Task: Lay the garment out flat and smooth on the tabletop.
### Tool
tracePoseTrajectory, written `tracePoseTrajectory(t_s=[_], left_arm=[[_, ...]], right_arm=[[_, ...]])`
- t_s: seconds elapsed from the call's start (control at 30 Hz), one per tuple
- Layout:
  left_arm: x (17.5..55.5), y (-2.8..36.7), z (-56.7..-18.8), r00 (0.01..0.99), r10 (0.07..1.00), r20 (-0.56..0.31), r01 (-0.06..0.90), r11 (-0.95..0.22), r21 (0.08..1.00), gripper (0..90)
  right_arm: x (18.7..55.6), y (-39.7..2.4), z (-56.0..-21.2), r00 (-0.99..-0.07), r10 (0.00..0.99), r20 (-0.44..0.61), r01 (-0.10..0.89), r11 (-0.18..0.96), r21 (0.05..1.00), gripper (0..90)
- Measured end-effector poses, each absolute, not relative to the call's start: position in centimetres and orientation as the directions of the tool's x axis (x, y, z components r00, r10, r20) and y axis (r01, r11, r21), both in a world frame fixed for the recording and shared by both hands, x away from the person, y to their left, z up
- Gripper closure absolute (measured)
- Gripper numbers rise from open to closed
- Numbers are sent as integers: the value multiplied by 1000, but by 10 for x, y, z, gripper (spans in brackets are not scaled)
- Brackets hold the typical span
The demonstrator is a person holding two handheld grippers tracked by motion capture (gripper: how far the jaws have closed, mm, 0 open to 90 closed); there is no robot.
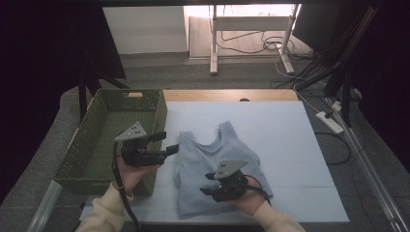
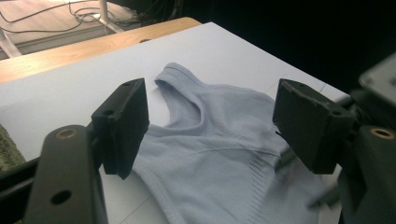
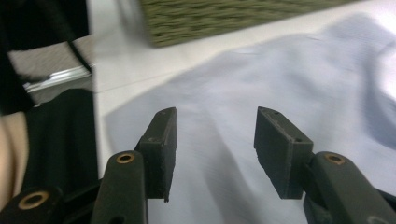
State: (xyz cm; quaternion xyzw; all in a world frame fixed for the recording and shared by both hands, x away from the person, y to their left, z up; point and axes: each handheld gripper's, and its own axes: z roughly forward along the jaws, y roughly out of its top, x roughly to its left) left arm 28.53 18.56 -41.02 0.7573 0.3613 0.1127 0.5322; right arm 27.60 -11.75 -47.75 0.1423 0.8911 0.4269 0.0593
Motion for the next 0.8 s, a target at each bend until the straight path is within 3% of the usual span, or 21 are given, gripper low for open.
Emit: tracePoseTrajectory(t_s=[0.5,0.8], left_arm=[[286,184,-411,716,665,-210,429,-183,885,274],[286,183,-412,717,665,-208,430,-187,883,275]], right_arm=[[338,-200,-475,-759,650,-28,389,488,781,468],[364,-227,-486,-673,739,10,482,429,764,465]])
